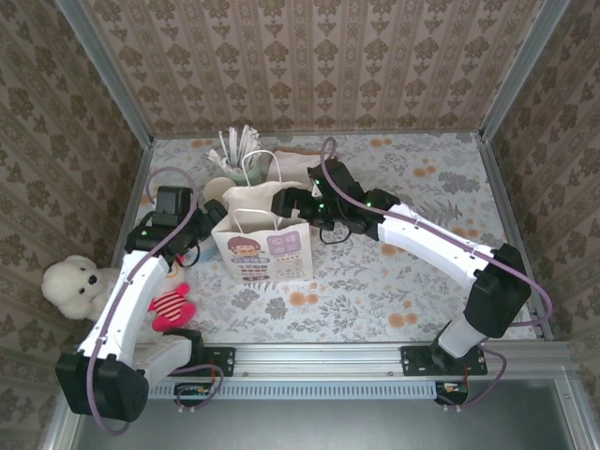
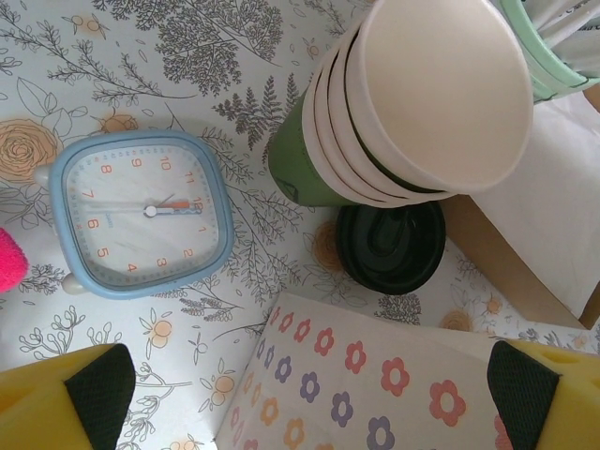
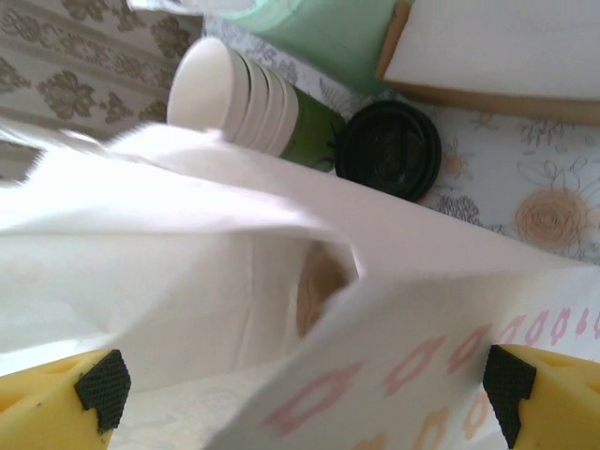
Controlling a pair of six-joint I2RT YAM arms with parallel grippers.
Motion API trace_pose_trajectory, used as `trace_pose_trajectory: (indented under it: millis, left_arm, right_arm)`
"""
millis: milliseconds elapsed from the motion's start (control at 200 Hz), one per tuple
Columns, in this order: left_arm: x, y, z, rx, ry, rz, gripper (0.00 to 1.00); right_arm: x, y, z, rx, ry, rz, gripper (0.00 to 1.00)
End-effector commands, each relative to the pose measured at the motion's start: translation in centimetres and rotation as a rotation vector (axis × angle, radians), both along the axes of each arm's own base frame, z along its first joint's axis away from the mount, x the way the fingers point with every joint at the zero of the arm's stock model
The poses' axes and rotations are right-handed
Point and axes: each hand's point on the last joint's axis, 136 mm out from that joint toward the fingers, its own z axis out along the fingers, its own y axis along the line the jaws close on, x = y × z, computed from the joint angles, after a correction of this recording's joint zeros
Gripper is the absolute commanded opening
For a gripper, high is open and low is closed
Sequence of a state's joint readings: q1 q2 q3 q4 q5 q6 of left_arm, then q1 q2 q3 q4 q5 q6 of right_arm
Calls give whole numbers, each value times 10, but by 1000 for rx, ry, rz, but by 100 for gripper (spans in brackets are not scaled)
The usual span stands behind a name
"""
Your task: Pack the takeout coffee
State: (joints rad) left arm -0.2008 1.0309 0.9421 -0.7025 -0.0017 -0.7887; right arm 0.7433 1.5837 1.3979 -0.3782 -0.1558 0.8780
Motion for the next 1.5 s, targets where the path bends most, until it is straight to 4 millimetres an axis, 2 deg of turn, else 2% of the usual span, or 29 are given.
trace_pose_trajectory:
  millis: [0,130,245,355,520,620,740,850,1005,1150,1255,1325,1495]
  left_arm:
    - [-1,0,9,-2,-30,-21,100]
    - [-5,3,3,7,-5,-7,100]
    - [-7,6,-1,18,8,5,100]
    - [-9,4,-14,10,45,4,100]
    - [-7,-8,-26,-50,75,-17,100]
    - [-2,-13,-24,-67,64,-25,100]
    - [4,-21,-22,-74,56,-53,100]
    - [7,-28,-22,-67,69,-81,100]
    - [9,-39,-17,-49,65,-125,100]
    - [3,-22,-11,23,57,-96,100]
    - [-2,-12,-5,35,32,-88,100]
    - [-5,-6,-1,37,12,-73,100]
    - [-10,6,6,40,-21,-29,100]
  right_arm:
    - [7,-11,35,-49,-119,-8,100]
    - [7,-34,45,-106,-166,-20,100]
    - [15,-64,49,-111,-186,-86,100]
    - [25,-89,49,-81,-208,-132,100]
    - [43,-130,16,-133,-158,-212,100]
    - [52,-149,2,-139,-142,-235,100]
    - [66,-148,-23,-165,-128,-138,100]
    - [83,-146,-42,-212,-127,-116,99]
    - [115,-134,-64,-164,-95,-105,91]
    - [146,-127,-79,-150,-72,-121,86]
    - [171,-126,-94,-37,-3,-190,78]
    - [187,-129,-105,-71,5,-215,77]
    - [216,-121,-131,-112,30,-188,60]
